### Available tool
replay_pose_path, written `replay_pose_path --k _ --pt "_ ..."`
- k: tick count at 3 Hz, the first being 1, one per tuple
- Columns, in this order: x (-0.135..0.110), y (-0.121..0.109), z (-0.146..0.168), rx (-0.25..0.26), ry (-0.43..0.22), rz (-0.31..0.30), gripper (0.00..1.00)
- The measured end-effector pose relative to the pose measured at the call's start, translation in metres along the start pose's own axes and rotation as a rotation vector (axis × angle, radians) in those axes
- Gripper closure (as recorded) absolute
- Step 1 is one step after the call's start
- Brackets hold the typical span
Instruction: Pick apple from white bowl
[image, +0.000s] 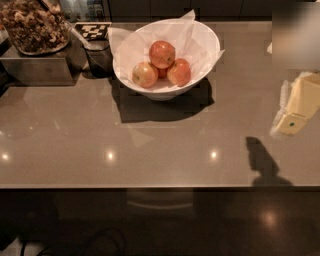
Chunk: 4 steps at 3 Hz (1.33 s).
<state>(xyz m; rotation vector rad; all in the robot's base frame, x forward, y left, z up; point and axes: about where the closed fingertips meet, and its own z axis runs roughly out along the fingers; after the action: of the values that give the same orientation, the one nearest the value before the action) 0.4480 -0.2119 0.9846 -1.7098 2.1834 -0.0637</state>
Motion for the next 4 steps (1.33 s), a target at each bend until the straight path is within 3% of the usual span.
replay_pose_path --k 2,3,4 --pt "-0.07 -0.058 -0.001 -0.065 -0.236 -0.095 0.0" --pt "-0.077 -0.07 -0.016 -0.019 -0.266 -0.1 0.0" --pt "-0.072 -0.07 -0.005 -0.031 -0.287 -0.068 0.0"
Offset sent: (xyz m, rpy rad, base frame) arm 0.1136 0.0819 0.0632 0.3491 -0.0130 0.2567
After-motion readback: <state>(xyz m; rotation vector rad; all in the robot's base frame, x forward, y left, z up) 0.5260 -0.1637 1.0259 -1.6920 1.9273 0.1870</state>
